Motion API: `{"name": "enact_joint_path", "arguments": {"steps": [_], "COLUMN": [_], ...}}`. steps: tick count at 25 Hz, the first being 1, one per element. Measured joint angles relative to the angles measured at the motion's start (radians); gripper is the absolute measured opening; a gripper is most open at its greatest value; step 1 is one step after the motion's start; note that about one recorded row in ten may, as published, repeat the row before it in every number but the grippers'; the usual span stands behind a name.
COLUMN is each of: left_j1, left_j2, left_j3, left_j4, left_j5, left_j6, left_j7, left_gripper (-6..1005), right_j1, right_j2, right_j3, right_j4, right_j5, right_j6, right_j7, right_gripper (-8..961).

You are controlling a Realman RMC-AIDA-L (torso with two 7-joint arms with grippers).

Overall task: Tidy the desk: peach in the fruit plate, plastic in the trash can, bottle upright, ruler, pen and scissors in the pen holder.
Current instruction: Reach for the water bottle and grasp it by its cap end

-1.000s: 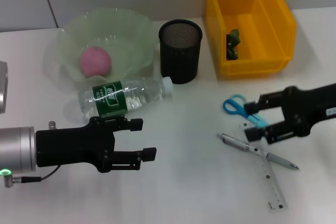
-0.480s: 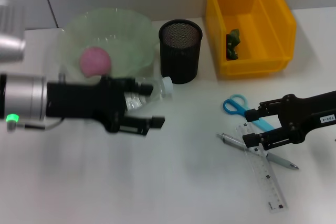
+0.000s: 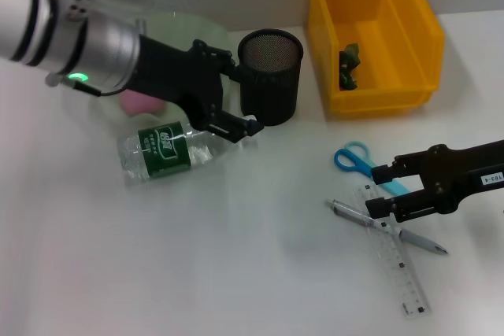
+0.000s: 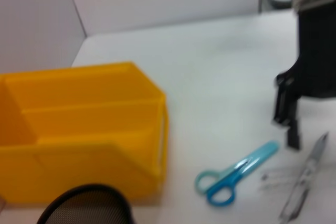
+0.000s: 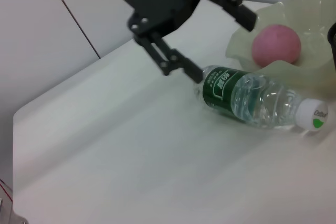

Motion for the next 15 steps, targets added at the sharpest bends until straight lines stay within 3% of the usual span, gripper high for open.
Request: {"name": "enact_joint_path", "arguments": {"steps": [6, 8, 9, 10, 15], "left_j1": [-0.030, -0.030, -0.034, -0.031, -0.013], "left_j2": [-0.004, -0.004, -0.004, -0.005, -0.005], "left_j3": [0.153, 0.153, 0.244, 0.277, 0.369], "left_j4": [0.000, 0.000, 0.000, 0.000, -0.003], "left_j5": [0.047, 0.047, 0.052, 0.052, 0.052], "left_j6": [-0.110, -0.110, -0.172, -0.200, -0.282], "left_j7": [-0.083, -0.083, -0.132, -0.149, -0.193], "left_gripper": [835, 835, 835, 835, 835], "right_j1": [-0.005, -0.005, -0.005, -0.005, -0.005], "right_j2": [0.004, 0.008, 0.010, 0.012, 0.022], "right_j3": [0.008, 0.009, 0.008, 0.005, 0.004], "right_j4": [-0.020, -0.023, -0.023, -0.023, -0.024], "right_j5": [0.003, 0.003, 0.003, 0.002, 0.001], "right_j6": [0.029, 0.057, 0.067, 0.078, 0.098], "right_j7": [-0.001, -0.006, -0.007, -0.009, -0.022], "right_gripper": [778, 778, 778, 778, 778]}}
